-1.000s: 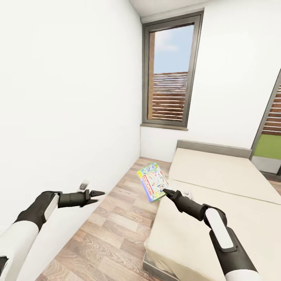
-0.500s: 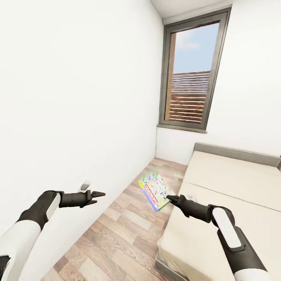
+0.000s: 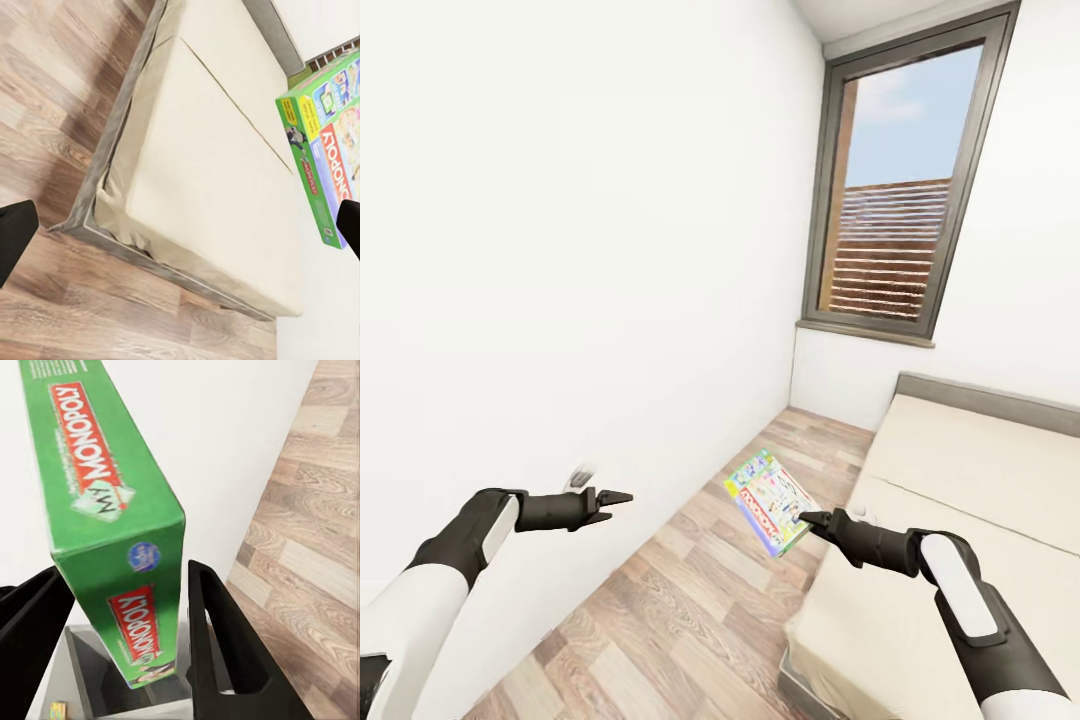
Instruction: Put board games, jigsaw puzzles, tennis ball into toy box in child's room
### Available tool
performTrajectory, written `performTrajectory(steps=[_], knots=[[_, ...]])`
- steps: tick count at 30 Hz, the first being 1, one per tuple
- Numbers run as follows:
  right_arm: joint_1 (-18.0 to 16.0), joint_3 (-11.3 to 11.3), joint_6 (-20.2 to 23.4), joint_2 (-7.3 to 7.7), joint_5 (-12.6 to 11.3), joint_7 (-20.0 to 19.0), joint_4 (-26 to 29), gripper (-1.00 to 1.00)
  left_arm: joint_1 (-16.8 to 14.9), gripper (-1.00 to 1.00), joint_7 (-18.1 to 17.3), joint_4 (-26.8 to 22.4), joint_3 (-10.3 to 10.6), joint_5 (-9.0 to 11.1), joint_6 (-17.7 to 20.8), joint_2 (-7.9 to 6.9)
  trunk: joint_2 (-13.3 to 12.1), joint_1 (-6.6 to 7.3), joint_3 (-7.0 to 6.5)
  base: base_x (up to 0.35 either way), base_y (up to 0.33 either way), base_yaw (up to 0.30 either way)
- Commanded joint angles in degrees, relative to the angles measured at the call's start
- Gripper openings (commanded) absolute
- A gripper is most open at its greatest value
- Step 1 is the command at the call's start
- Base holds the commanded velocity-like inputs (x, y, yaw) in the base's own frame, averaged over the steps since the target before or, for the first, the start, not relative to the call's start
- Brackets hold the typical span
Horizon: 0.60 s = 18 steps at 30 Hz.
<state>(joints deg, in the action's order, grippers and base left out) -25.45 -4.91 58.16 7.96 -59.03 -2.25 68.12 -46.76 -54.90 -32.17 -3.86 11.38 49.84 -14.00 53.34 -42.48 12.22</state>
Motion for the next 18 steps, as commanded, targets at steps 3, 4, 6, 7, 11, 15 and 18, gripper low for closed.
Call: performTrajectory(steps=[3, 4, 6, 7, 11, 15, 18], knots=[[-0.04, -0.08, 0.15, -0.03, 0.1, -0.18, 0.0, -1.0, -0.06, 1.0, -0.13, 0.01, -0.1, -0.04, 0.26, 0.08, 0.06, 0.0, 0.08, -0.093, -0.259, 0.069], [-0.04, -0.05, 0.14, -0.04, 0.11, -0.15, 0.0, -1.0, -0.05, 1.0, -0.13, 0.02, -0.1, -0.04, 0.26, 0.09, 0.06, 0.0, 0.08, -0.102, -0.273, 0.18], [-0.04, -0.05, 0.12, -0.1, 0.13, -0.13, -0.01, -1.0, -0.03, 1.0, -0.12, 0.01, -0.1, -0.04, 0.26, 0.1, 0.06, 0.0, 0.08, -0.108, -0.279, 0.232], [-0.04, -0.05, 0.12, -0.11, 0.14, -0.13, -0.01, -1.0, -0.03, 1.0, -0.11, 0.01, -0.08, -0.04, 0.26, 0.11, 0.06, 0.0, 0.08, -0.113, -0.285, 0.261], [-0.04, -0.08, 0.11, -0.07, 0.14, -0.12, -0.01, -1.0, -0.04, 1.0, -0.09, 0.01, -0.07, -0.04, 0.26, 0.11, 0.06, 0.0, 0.08, -0.117, -0.29, 0.279], [-0.04, -0.02, 0.11, -0.12, 0.14, -0.07, -0.01, -1.0, -0.06, 1.0, -0.05, 0.01, -0.06, -0.04, 0.26, 0.14, 0.06, 0.0, 0.08, -0.12, -0.291, 0.288], [-0.01, -0.01, 0.11, -0.13, 0.14, 0.13, -0.01, -1.0, -0.08, 1.0, -0.2, 0.01, -0.08, 0.01, 0.26, 0.18, 0.06, 0.0, 0.08, -0.087, -0.179, 0.29]])
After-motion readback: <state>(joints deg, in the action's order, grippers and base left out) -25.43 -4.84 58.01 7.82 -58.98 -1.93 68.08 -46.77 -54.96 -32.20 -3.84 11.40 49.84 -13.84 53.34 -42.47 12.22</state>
